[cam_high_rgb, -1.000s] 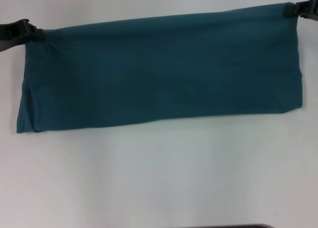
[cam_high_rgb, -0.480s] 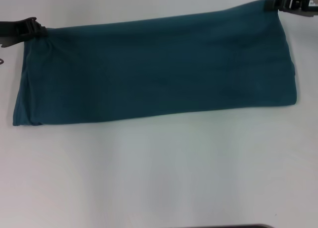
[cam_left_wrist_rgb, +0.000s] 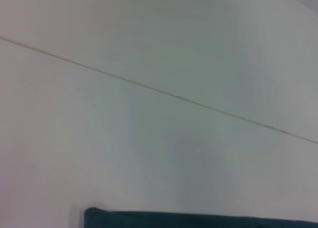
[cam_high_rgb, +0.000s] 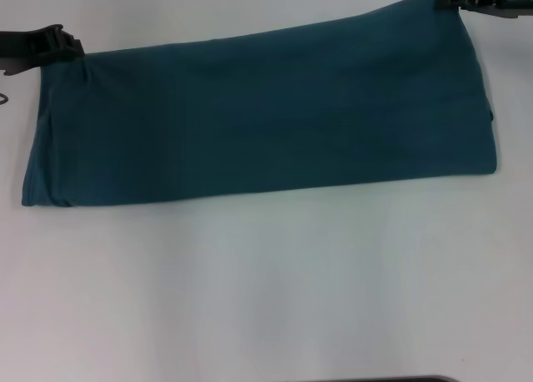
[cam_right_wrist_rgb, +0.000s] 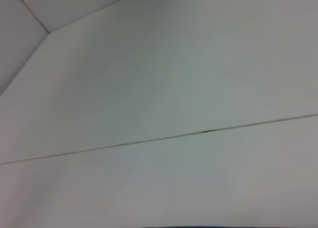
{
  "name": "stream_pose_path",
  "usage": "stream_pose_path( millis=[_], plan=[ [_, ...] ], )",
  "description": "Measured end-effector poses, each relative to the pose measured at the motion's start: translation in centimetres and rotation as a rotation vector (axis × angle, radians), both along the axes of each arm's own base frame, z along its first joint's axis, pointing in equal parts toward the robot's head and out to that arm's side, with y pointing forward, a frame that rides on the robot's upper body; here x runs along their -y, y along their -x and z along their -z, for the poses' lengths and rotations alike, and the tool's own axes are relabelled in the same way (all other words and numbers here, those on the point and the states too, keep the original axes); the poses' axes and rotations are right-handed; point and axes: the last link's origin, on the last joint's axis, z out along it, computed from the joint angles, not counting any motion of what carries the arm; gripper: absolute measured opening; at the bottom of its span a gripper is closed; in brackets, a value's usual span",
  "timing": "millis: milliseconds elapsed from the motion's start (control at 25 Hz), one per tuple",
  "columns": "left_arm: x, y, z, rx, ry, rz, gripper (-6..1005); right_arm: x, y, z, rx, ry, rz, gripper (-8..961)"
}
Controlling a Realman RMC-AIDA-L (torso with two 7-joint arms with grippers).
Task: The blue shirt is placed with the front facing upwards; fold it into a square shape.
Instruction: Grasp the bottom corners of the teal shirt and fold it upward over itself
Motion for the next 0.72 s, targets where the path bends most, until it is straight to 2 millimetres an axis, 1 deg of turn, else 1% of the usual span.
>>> stream_pose_path(
  millis=[200, 280, 440, 520, 600, 720],
  plan=[
    [0.1, 0.1, 0.1, 0.001, -0.008, -0.011, 141, -0.3, -0.4, -0.5, 0.01, -0.005, 0.026, 232],
    [0.1, 0.2, -0.1, 0.0, -0.017, -0.012, 216, -0.4, -0.5, -0.8, 0.011, -0.009, 0.033, 235],
    [0.6, 0.3, -1.1, 0.001, -0.056, -0.005, 367, 0.0, -0.8, -2.1, -0.009, 0.012, 0.035, 357],
    [1.0, 0.1, -1.8, 0.01, -0.083, 0.02, 414, 0.5, -0.8, -2.6, -0.023, 0.04, 0.01, 418],
    [1.6, -0.3, -2.6, 0.057, -0.095, 0.067, 461, 1.4, -0.7, -2.6, -0.049, 0.07, -0.047, 479],
    [3.2, -0.6, -3.7, 0.179, -0.071, 0.162, 532, 3.8, -0.7, -2.6, -0.128, 0.072, -0.201, 599]
  ],
)
